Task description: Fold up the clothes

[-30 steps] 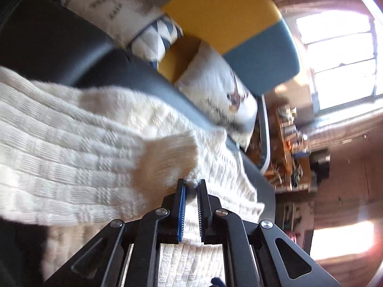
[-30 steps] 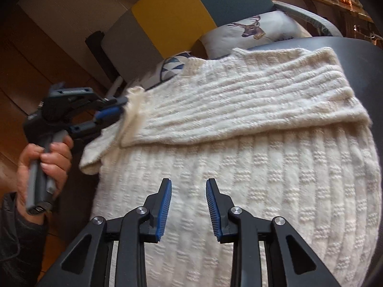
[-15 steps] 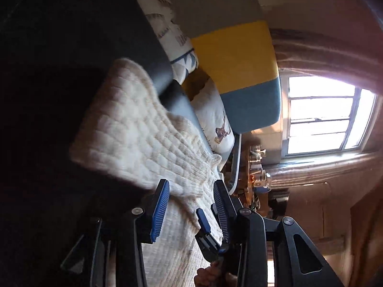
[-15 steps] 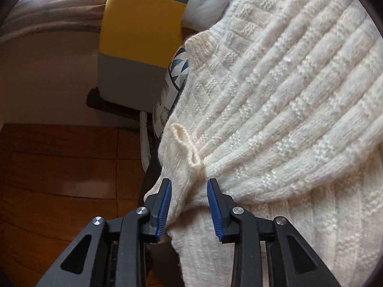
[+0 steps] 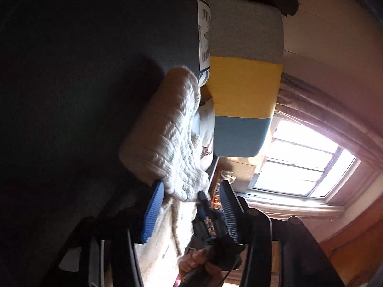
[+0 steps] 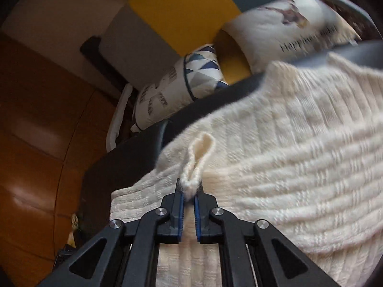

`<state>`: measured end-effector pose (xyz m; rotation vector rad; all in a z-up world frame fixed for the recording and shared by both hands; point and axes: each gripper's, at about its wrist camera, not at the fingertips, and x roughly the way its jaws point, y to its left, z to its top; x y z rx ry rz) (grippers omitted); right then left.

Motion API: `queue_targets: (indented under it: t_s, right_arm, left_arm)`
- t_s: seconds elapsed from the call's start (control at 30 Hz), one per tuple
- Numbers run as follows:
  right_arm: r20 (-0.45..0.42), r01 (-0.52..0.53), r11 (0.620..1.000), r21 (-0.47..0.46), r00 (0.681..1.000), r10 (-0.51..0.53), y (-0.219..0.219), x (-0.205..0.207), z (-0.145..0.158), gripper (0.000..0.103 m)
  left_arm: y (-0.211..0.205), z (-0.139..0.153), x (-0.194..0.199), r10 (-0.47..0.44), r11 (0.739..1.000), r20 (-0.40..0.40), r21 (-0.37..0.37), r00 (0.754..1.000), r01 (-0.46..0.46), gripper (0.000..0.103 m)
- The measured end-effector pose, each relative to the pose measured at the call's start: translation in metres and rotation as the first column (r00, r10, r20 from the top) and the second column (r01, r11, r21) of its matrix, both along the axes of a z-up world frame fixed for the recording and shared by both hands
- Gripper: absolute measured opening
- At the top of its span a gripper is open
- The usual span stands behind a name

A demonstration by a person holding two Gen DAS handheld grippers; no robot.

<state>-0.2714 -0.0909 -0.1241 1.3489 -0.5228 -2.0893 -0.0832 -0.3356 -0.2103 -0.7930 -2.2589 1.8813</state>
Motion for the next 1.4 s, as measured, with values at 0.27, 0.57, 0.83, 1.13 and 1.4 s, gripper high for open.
queue_targets:
  t_s: [0.27,0.57,0.83,1.13,1.4]
  right_arm:
    - [-0.213,-0.162,0.982,0.101,0.960,0.181,-0.037,0.010,0.097,0.006]
    - [-0.360,-0.160,0.982,0.104,0.914,0.187,-0.019,0.010,0.170,0.006]
    - [-0.363,-0.027,0.996,0.083,0.930,0.056,0.057,-0.009,0.176,0.006]
    - [-0.222,0.170,0.983,0.068,0.963,-0.151,0.181,-0.016,0.096,0.006]
    - [0.021,0.304,0.952,0.033,0.952,-0.304,0.266,-0.013,-0.022,0.006]
  left_arm:
    - [0.033,-0.008,-0.031,0.029,0.997,0.028,0.075,0.999,-0.031,0.056]
    - [0.047,-0.009,-0.071,0.048,0.997,0.078,0.052,0.996,-0.052,0.057]
    - [0.060,-0.006,-0.091,0.036,0.999,0.125,-0.034,0.992,-0.032,0.057]
    - [0.063,0.010,-0.104,0.012,0.979,0.185,-0.201,0.983,0.026,0.056]
    - [0.081,0.037,-0.122,-0.038,0.918,0.205,-0.378,0.978,0.115,0.048]
